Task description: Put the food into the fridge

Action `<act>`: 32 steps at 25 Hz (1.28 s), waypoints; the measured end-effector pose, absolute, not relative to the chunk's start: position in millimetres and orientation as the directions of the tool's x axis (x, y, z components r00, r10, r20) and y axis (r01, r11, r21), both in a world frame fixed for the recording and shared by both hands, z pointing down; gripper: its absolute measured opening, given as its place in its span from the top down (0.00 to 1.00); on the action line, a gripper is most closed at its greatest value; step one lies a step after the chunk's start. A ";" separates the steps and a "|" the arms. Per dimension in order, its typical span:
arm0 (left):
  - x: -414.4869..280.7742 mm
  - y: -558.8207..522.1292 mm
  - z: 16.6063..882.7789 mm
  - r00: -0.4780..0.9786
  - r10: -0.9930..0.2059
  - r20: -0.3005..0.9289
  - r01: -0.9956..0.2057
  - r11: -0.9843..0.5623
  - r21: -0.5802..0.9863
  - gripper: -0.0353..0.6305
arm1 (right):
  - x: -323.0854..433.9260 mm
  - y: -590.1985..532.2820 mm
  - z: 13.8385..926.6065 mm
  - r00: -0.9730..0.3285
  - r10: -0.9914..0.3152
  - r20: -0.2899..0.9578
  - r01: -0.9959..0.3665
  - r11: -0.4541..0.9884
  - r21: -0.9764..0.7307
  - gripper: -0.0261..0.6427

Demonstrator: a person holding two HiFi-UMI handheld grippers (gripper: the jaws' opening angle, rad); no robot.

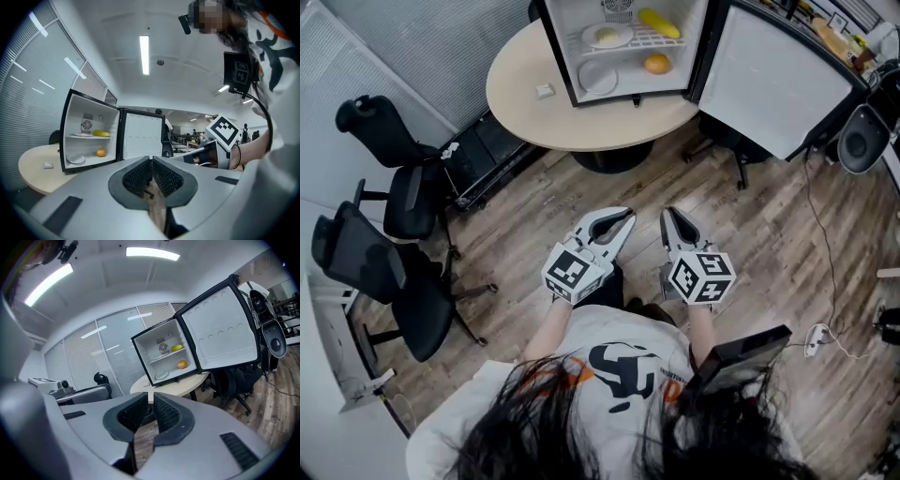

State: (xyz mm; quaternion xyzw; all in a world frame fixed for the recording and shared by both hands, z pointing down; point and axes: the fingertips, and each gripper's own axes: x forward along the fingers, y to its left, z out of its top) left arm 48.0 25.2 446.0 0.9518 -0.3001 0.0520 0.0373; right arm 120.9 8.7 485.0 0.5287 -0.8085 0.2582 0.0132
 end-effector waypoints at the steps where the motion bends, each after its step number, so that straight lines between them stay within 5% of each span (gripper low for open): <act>1: 48.7 33.9 447.1 0.812 -0.570 0.124 -0.578 -0.815 0.040 0.93 | 120.7 16.6 485.1 -0.447 -0.845 0.294 -0.859 0.314 -0.404 0.89; 32: 38.6 104.4 433.8 0.758 -0.645 0.098 -0.649 -0.760 0.015 0.93 | 105.8 82.4 475.4 -0.522 -0.802 0.290 -0.841 0.428 -0.330 0.91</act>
